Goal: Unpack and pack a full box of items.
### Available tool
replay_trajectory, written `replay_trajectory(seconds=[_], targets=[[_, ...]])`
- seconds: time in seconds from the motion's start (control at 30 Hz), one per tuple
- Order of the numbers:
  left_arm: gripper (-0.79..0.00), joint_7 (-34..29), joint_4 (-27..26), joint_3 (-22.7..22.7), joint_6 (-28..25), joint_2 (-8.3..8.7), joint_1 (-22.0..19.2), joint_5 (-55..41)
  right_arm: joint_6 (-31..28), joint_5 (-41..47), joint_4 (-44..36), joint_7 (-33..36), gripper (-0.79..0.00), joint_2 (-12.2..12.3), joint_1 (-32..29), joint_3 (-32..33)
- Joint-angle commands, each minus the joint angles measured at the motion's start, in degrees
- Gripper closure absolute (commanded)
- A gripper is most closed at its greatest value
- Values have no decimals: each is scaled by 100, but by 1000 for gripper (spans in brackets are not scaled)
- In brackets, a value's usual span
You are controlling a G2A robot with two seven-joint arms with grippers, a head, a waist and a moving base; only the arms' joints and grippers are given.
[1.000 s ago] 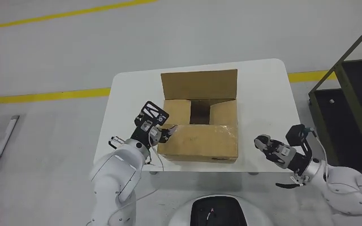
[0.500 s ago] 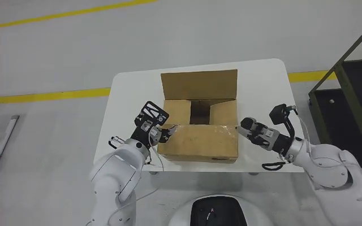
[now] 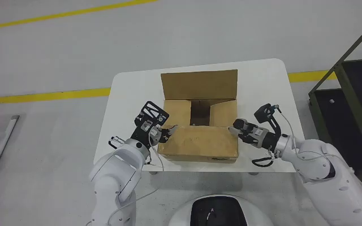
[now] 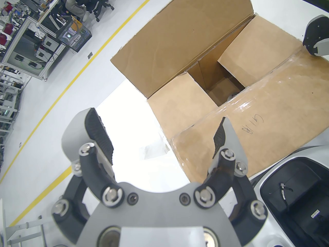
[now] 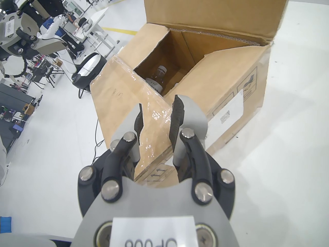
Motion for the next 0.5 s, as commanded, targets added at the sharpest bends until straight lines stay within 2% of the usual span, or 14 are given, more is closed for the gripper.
replay_trajectory(seconds=[0.0,0.17,0.47], targets=[[-785,0,0,0,0,0,0,0,33,32,-43,-58,-326,23,-54,138],[-785,0,0,0,0,0,0,0,78,-16,-74,-150,-332,56,-90,234],[-785,0,0,0,0,0,0,0,-33,-28,-106,-69,-320,89,-128,19]])
